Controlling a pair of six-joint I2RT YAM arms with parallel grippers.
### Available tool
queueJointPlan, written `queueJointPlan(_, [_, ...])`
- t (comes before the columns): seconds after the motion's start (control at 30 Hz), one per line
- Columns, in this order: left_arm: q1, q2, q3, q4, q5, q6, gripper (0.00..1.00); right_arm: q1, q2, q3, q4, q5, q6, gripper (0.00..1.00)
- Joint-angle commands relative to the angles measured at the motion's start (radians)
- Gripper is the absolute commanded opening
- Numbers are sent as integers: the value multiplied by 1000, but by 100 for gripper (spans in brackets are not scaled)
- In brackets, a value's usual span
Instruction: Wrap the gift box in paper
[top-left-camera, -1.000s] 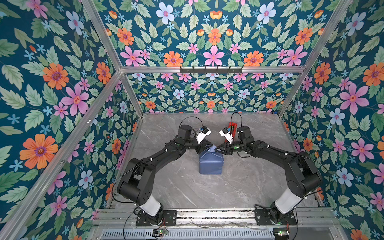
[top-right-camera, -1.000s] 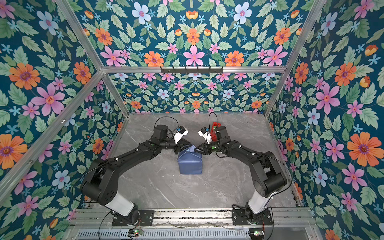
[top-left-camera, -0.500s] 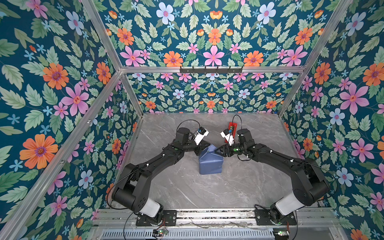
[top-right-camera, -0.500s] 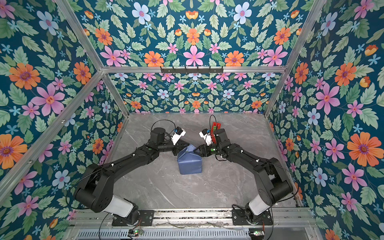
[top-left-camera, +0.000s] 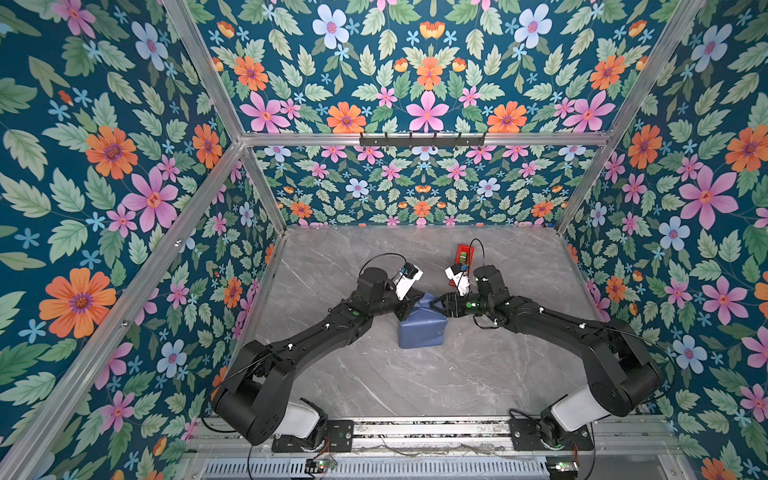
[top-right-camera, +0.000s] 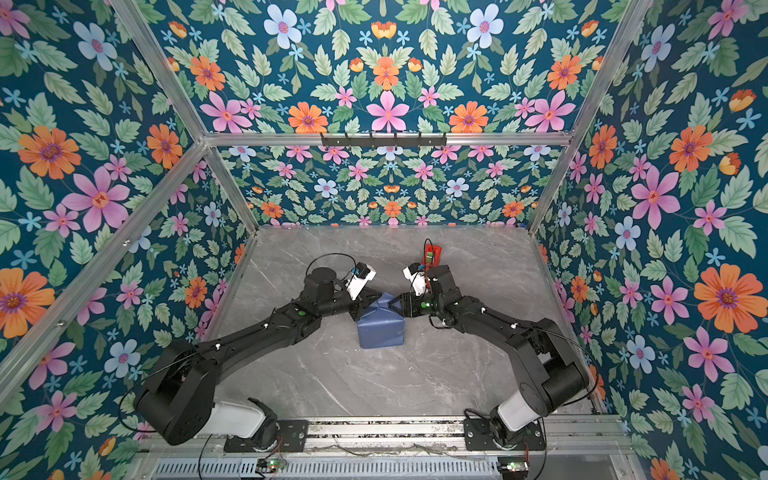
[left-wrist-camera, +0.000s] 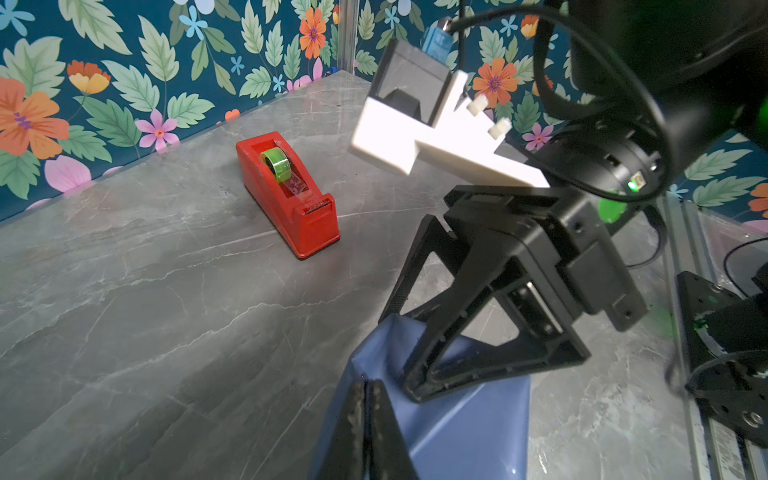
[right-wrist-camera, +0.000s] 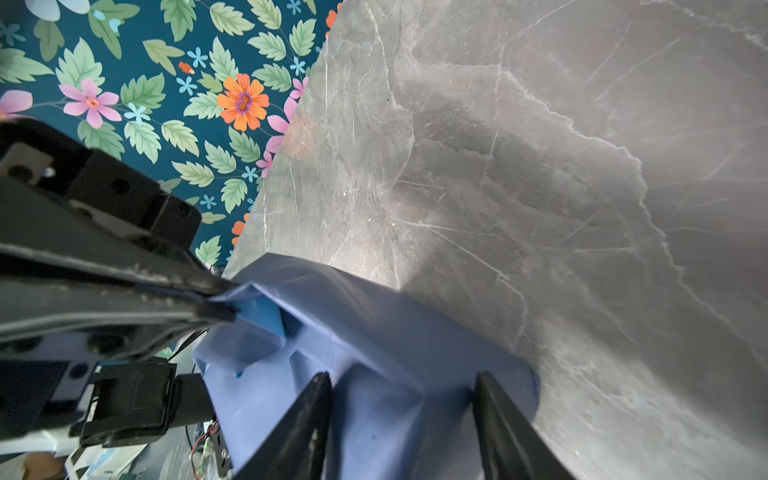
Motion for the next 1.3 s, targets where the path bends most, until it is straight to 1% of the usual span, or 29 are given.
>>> queueJointPlan(0.0, [-23, -11, -13, 26, -54, -11, 8, 7, -1, -11, -7, 38, 33, 55])
queueJointPlan(0.23, [-63, -42, -59, 36, -82, -33, 9, 11, -6, -30, 12, 49, 56, 55])
queueJointPlan(0.43, [-68, -60, -96, 36, -77, -47, 9, 12, -6, -38, 20, 52, 59, 55])
queueJointPlan(0.5, [-70, -66, -104, 34, -81, -49, 8, 12, -7, -31, 20, 39, 59, 55])
queueJointPlan(0.63, [-70, -65, -114, 33, -92, -49, 7, 11, -14, 12, -9, -23, 70, 57])
queueJointPlan(0.73, [-70, -60, -114, 34, -92, -52, 7, 10, -41, 10, -15, -37, 85, 58])
queueJointPlan(1.0, [-70, -57, -111, 41, -94, -63, 6, 11, -106, -41, -68, -9, 79, 58])
queueJointPlan(1.27, [-71, -66, -105, 71, -55, -96, 6, 10, -108, -82, -70, 36, 103, 55])
